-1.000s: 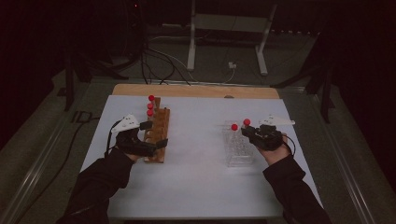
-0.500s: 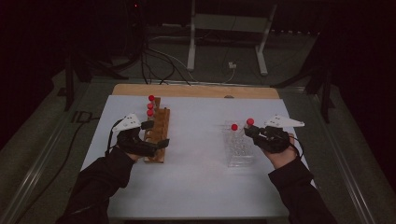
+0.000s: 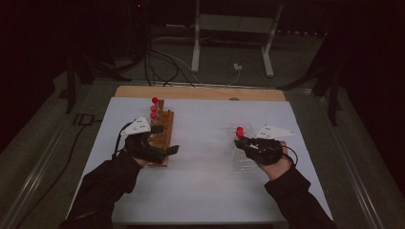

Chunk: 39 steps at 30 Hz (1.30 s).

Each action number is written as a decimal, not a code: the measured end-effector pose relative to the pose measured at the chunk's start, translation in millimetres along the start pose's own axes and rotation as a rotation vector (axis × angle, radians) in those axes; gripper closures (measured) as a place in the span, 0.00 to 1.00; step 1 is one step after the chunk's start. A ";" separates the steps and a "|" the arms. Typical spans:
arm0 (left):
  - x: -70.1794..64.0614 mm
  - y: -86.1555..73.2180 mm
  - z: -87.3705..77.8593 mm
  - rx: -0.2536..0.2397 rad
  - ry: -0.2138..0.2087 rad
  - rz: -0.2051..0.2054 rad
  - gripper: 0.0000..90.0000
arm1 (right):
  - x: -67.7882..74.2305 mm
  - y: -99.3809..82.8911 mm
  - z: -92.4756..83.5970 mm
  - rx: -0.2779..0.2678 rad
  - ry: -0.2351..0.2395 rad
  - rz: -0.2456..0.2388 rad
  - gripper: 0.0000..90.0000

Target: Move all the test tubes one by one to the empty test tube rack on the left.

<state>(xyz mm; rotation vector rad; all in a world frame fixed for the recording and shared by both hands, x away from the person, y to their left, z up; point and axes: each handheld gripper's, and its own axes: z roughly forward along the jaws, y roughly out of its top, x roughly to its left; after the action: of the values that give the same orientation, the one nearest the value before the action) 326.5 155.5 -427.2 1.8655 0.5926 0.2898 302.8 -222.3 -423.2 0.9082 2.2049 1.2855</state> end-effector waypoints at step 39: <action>-52.5 25.5 64.8 0.046 -0.200 0.104 0.16 | 43.2 -6.3 28.7 0.053 0.120 -0.072 0.83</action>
<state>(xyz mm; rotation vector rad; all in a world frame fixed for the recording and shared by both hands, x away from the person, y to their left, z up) 319.1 68.7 -423.1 1.9455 0.3691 0.1561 289.3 -176.4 -444.0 0.7813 2.3520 1.2841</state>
